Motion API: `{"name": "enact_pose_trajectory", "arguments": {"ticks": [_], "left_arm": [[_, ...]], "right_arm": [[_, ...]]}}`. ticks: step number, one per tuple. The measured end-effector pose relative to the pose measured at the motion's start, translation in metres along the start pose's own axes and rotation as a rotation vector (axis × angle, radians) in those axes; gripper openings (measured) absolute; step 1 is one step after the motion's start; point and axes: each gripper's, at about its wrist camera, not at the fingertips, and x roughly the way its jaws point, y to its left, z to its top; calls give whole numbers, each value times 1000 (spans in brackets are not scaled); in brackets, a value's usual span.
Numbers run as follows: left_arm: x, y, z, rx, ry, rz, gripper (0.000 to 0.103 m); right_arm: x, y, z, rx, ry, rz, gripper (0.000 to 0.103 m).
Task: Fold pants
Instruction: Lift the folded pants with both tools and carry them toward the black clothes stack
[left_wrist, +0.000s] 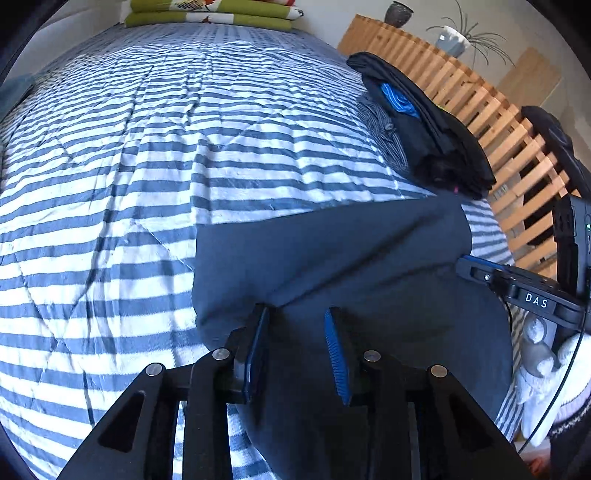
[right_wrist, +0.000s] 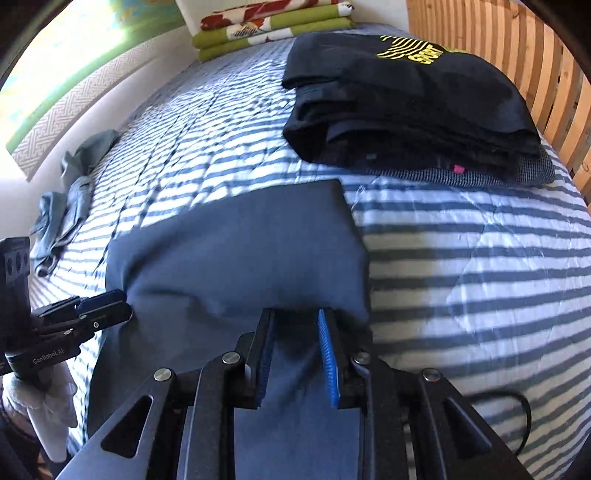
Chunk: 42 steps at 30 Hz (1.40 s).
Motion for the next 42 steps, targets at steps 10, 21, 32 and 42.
{"name": "enact_pose_trajectory", "arguments": {"ticks": [10,21,32,42], "left_arm": [[-68,11,-23,-39,26,-69,71],[-28,16,-60,-149,136,-143,74],[-8,0,-42,-156,106,-111,26],[-2,-6,-38,-167,93,-89,36]], "right_arm": [[-56,-58,-15,62,-19,78,61],[-14,-61,-47,89,117,234,68],[1,-30,-32,15,105,179,45],[-6,-31,-35,15,101,147,51]]}}
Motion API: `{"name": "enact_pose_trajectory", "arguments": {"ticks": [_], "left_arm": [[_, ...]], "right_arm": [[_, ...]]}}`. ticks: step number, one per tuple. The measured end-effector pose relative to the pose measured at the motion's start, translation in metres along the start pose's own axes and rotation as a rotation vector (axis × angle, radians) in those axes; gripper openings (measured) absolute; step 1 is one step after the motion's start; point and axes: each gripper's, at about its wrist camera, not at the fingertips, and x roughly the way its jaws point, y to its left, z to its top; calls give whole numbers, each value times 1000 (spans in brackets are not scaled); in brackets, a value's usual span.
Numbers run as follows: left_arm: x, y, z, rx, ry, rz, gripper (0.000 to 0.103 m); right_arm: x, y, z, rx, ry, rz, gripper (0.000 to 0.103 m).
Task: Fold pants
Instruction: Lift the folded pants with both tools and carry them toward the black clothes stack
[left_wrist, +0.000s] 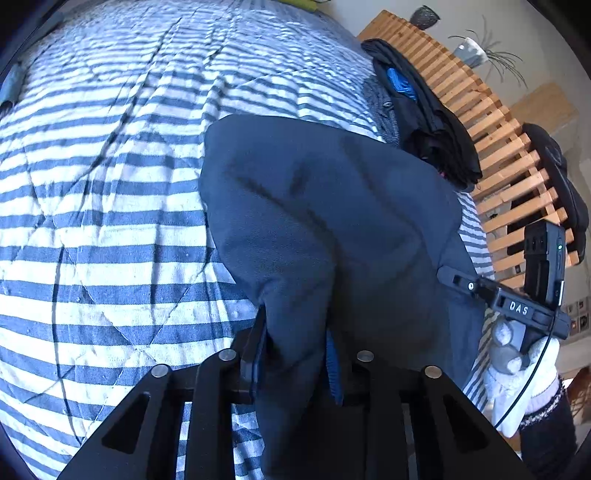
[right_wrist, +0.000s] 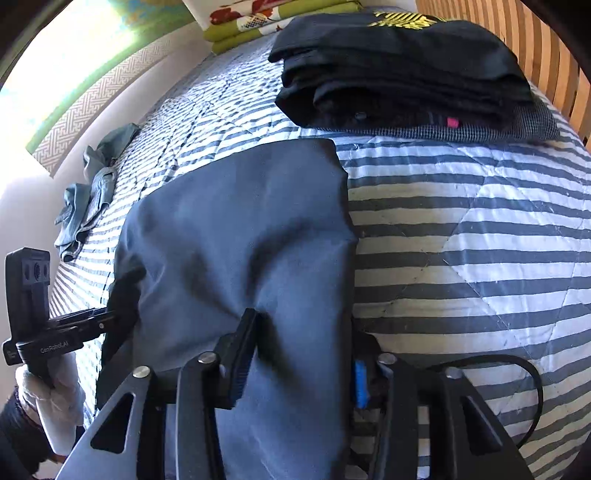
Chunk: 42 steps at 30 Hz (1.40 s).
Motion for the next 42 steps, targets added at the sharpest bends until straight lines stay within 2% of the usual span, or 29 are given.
{"name": "enact_pose_trajectory", "arguments": {"ticks": [1,3,4,6,8,10,15,19,25,33,37,42], "left_arm": [[2,3,1,-24,-1,-22,39],[4,-1,2,2,-8,-6,36],[5,-6,2,33,-14,12,26],[4,-13,0,56,-28,24,23],[-3,-15,0,54,-40,7,19],[-15,-17,0,56,-62,-8,19],[-44,-27,-2,96,-100,-17,18],[-69,-35,-5,130,-134,-24,17],[-107,-55,4,176,-174,-54,17],[-158,-125,58,282,-267,-120,17],[-167,-170,104,331,-314,-140,17],[-162,-218,164,377,-354,-147,17]], "right_arm": [[5,-1,1,10,20,4,57],[8,4,2,6,21,16,54],[8,7,2,7,23,-1,47],[4,14,1,-6,14,-30,38],[-10,20,-2,-11,-19,-23,21],[-25,27,-6,-14,-53,-13,16],[-42,45,-17,-36,-91,-56,14],[-51,55,-19,-14,-110,-57,14],[-89,62,-20,7,-180,-57,13],[-178,71,10,-23,-374,-118,13],[-217,61,41,-16,-459,-168,13],[-243,48,85,-19,-528,-223,14]]}}
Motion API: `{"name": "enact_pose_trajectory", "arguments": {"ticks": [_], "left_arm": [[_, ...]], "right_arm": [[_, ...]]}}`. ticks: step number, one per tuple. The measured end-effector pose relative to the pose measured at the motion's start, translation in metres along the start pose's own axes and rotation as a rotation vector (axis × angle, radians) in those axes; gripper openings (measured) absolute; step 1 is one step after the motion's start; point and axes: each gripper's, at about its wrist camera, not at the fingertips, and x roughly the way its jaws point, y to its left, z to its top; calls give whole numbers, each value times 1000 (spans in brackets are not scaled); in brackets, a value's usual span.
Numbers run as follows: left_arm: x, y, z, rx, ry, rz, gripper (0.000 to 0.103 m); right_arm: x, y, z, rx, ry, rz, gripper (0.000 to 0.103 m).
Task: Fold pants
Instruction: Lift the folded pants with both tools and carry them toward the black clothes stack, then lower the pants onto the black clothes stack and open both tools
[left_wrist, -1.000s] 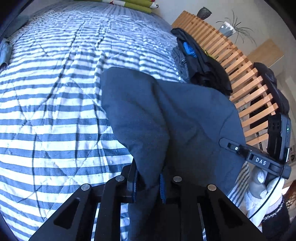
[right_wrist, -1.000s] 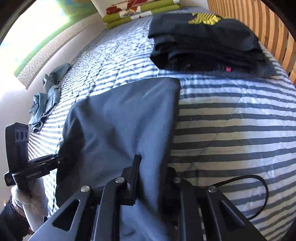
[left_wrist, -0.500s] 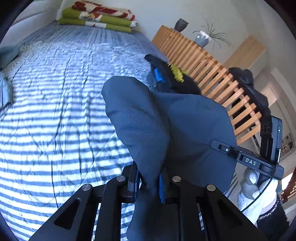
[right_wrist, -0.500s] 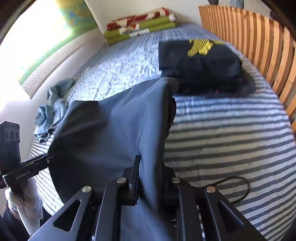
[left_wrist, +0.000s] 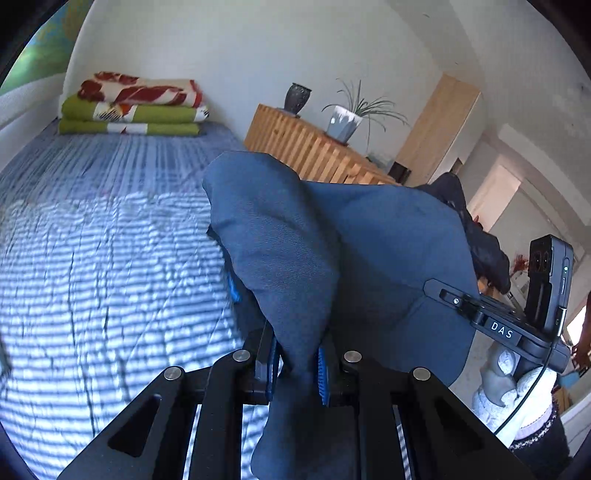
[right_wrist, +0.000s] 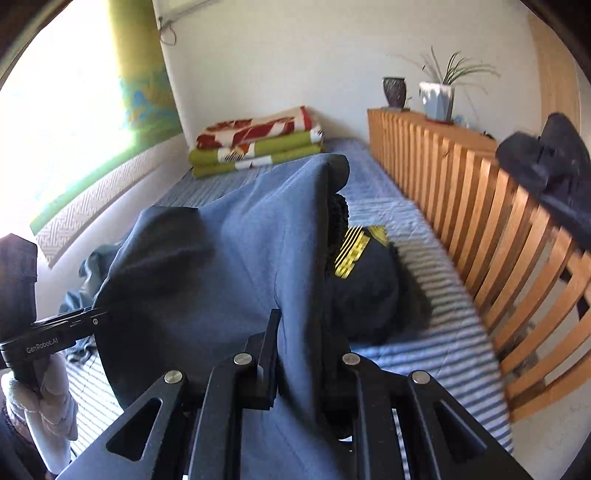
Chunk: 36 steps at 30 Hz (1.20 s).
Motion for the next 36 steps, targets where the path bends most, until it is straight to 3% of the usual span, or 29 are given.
{"name": "enact_pose_trajectory", "arguments": {"ticks": [7,14,19,23,27,28,30,33,36], "left_arm": [[77,-3,73,7,10,-6,17],[167,32,120,-43,34,-22,17],[237,76,128,-115,121,-6,17],[298,95,116,-104,238,35,24],[300,113,102,-127,228,91,43],[294,116,99,-115,201,117,50],[277,121,101,-116,137,151,51],[254,115,95,-100,92,103,49],[240,95,82,-53,98,21,49]], "right_arm": [[43,-31,56,6,-25,-63,13],[116,-63,100,32,-4,-77,13],[187,-87,97,87,87,-47,14],[247,-102,77,75,177,-105,19],[278,-124,67,84,240,-272,32],[274,-130,68,108,224,-274,33],[254,-143,74,163,165,-284,35],[220,-144,77,180,90,-294,36],[194,-126,64,149,65,-173,36]]}}
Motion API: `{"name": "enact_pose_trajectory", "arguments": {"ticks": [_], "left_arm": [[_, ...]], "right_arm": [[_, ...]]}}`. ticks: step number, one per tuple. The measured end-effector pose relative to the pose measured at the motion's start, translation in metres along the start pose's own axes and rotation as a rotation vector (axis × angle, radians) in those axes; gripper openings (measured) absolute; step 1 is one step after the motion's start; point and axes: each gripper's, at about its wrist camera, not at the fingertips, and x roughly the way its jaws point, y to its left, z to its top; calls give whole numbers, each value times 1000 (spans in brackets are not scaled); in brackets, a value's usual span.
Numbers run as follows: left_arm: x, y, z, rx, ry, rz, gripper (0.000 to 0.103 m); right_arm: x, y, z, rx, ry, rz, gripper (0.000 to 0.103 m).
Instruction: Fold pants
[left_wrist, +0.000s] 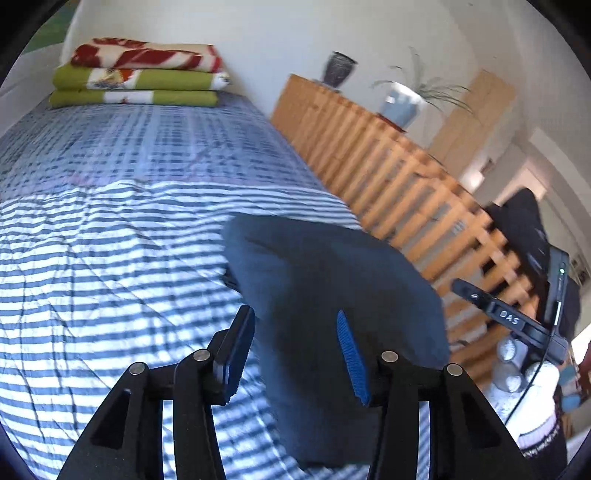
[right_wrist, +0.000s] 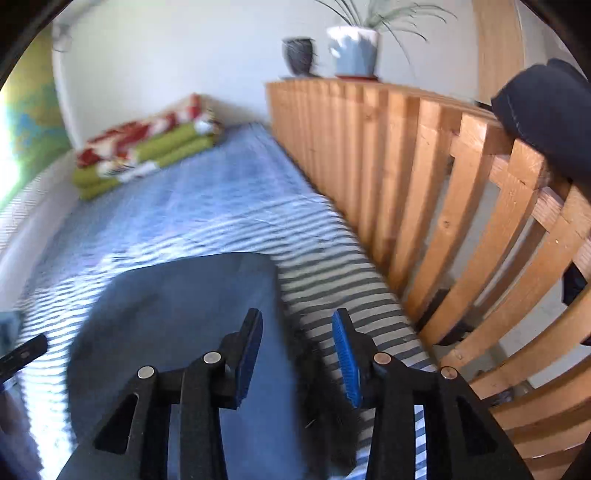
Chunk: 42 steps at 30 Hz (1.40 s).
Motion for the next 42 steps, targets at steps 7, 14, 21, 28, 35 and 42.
{"name": "enact_pose_trajectory", "arguments": {"ticks": [7,14,21,28,35,42], "left_arm": [[19,-47,-72,106,159,-48,49],[-7,-33,-153,133,296,67,49],[-122,-33,-203,134,187,202,51],[-247,-56,-249,191,56,284,61],[-341,-73,-313,172,-7,292,62],[-390,-75,-388,107,-59,312,65]], "right_arm": [[13,27,-65,-158,138,-70,36],[-2,-39,-115,-8,260,-187,36],[-97,-1,-162,-23,175,-95,36],[-204,88,-226,-102,64,-6,37],[-311,164,-295,-184,-35,28,47],[-347,195,-352,-164,-29,50,49]]}}
